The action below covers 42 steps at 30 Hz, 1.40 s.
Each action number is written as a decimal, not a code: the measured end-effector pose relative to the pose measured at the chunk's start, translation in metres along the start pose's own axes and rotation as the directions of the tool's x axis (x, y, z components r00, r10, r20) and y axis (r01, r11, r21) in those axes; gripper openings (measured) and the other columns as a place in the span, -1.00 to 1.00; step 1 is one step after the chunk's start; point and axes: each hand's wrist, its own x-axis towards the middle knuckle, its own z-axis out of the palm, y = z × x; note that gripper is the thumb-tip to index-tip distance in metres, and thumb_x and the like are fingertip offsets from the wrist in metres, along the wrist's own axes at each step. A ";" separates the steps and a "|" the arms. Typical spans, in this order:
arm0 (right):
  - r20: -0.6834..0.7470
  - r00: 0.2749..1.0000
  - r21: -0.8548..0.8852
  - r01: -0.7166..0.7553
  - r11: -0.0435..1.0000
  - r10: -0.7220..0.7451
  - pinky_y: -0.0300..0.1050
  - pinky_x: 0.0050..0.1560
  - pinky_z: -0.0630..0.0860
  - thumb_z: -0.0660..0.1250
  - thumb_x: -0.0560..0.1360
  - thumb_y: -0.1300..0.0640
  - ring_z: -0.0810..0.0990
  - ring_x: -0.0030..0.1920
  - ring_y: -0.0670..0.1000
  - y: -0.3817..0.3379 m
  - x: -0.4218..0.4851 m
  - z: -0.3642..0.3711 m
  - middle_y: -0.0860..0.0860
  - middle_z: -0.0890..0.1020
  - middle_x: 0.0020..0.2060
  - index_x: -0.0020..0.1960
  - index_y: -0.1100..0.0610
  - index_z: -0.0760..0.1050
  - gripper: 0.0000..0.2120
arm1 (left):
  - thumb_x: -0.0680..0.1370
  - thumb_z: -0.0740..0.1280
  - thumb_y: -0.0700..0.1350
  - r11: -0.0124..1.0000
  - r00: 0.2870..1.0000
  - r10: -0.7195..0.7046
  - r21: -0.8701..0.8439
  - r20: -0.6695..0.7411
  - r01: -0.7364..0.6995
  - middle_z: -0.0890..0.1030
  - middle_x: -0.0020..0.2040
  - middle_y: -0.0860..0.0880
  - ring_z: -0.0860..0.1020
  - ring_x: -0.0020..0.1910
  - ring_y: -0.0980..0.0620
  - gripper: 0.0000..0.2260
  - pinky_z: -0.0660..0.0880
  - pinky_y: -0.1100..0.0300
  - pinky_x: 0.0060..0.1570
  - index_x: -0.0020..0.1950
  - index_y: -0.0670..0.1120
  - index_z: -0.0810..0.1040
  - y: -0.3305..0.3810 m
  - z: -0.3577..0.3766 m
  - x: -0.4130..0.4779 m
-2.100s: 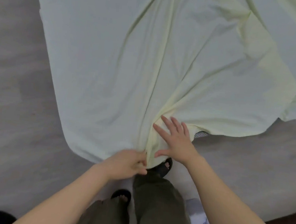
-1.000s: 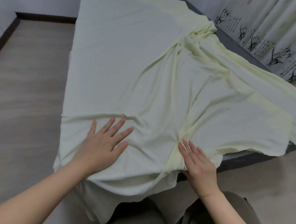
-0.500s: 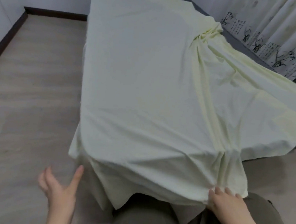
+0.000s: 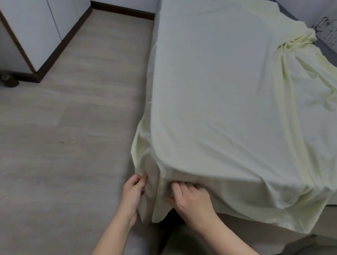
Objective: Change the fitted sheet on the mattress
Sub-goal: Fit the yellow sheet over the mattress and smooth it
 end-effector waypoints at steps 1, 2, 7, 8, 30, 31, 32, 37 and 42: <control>-0.008 1.000 -0.017 0.013 1.000 -0.013 -0.17 -0.51 0.37 0.56 0.22 0.09 0.52 -0.48 0.02 -0.003 0.003 0.003 -0.04 0.53 -0.45 -0.27 0.07 0.58 -0.81 | 0.62 0.26 -0.07 0.999 0.999 0.015 -0.044 -0.032 -0.017 0.52 -0.25 -0.11 0.49 -0.23 0.02 -0.79 0.43 0.23 -0.24 -0.16 -0.15 0.45 -0.003 -0.002 0.001; 0.002 1.000 -0.018 0.024 1.000 -0.024 -0.19 -0.53 0.35 0.55 0.14 0.19 0.49 -0.52 0.02 -0.006 0.005 0.005 -0.03 0.51 -0.49 -0.29 0.07 0.56 -0.79 | 0.64 0.23 -0.09 0.996 0.996 0.029 -0.078 -0.086 -0.036 0.54 -0.23 -0.12 0.51 -0.21 0.00 -0.79 0.45 0.18 -0.20 -0.15 -0.16 0.45 -0.006 -0.004 0.001; 0.244 0.969 0.102 0.015 0.995 -0.040 -0.22 -0.62 0.29 0.58 0.00 0.17 0.50 -0.58 0.04 -0.016 -0.006 0.017 -0.04 0.51 -0.53 -0.30 0.06 0.54 -0.68 | 0.64 0.20 -0.07 0.986 0.913 0.146 0.128 -0.381 -0.105 0.57 -0.19 -0.08 0.52 -0.18 -0.08 -0.83 0.42 0.08 -0.17 -0.12 -0.08 0.45 -0.026 -0.019 -0.004; 0.317 0.948 0.112 -0.031 0.993 -0.006 -0.20 -0.59 0.34 0.58 0.10 0.09 0.56 -0.52 0.04 -0.017 -0.010 0.020 -0.03 0.55 -0.49 -0.26 0.05 0.54 -0.71 | 0.62 0.24 -0.07 0.978 0.911 0.168 0.179 -0.376 -0.106 0.57 -0.21 -0.08 0.53 -0.18 -0.11 -0.86 0.41 0.08 -0.18 -0.11 -0.09 0.44 -0.030 -0.021 -0.005; 0.967 0.255 0.032 -0.169 -0.985 -0.012 0.03 0.25 0.51 0.22 0.53 0.35 0.60 0.16 0.16 -0.043 0.009 0.025 0.22 0.64 0.03 0.09 0.32 0.52 -0.82 | 0.47 0.16 0.42 0.929 0.929 -0.368 0.061 0.030 0.365 0.44 0.42 -0.05 0.38 0.40 -0.09 -0.26 0.38 -0.03 0.32 0.50 -0.02 0.32 -0.043 -0.037 0.096; 0.966 0.257 0.020 -0.149 -0.989 -0.019 0.04 0.18 0.55 0.23 0.52 0.35 0.61 0.15 0.16 -0.043 0.011 0.025 0.23 0.63 0.05 0.11 0.32 0.51 -0.81 | 0.47 0.14 0.44 0.920 0.916 -0.392 0.017 0.086 0.392 0.52 0.34 -0.03 0.43 0.36 -0.07 -0.30 0.44 0.02 0.23 0.43 -0.01 0.42 -0.043 -0.035 0.097; 0.967 0.254 0.010 -0.134 -0.991 -0.025 0.06 0.10 0.59 0.23 0.50 0.33 0.61 0.15 0.16 -0.043 0.012 0.026 0.23 0.62 0.09 0.13 0.31 0.50 -0.78 | 0.49 0.15 0.42 0.915 0.908 -0.399 -0.014 0.130 0.404 0.57 0.26 -0.04 0.48 0.29 -0.06 -0.35 0.48 0.02 0.17 0.36 -0.01 0.50 -0.044 -0.034 0.100; 0.989 0.143 0.037 -0.414 -0.909 -0.025 -0.15 -0.11 0.50 0.29 0.52 0.21 0.59 -0.02 -0.01 -0.045 0.006 0.038 0.03 0.63 -0.02 0.07 0.11 0.56 -0.85 | 0.56 0.31 0.08 0.944 0.949 -0.312 -0.100 0.049 0.316 0.69 -0.12 -0.03 0.60 -0.05 -0.03 -0.72 0.54 0.18 -0.10 0.06 -0.11 0.62 -0.051 -0.035 0.106; 0.998 -0.051 0.002 -0.565 -0.825 0.037 -0.24 -0.33 0.31 0.41 0.49 0.15 0.46 -0.33 -0.06 -0.052 0.010 0.052 -0.01 0.56 -0.29 -0.11 0.07 0.54 -0.95 | 0.66 0.16 -0.06 0.960 0.942 -0.211 -0.239 -0.261 0.148 0.61 0.00 -0.16 0.58 0.01 -0.08 -0.70 0.51 0.17 -0.04 0.15 -0.25 0.54 -0.046 -0.040 0.105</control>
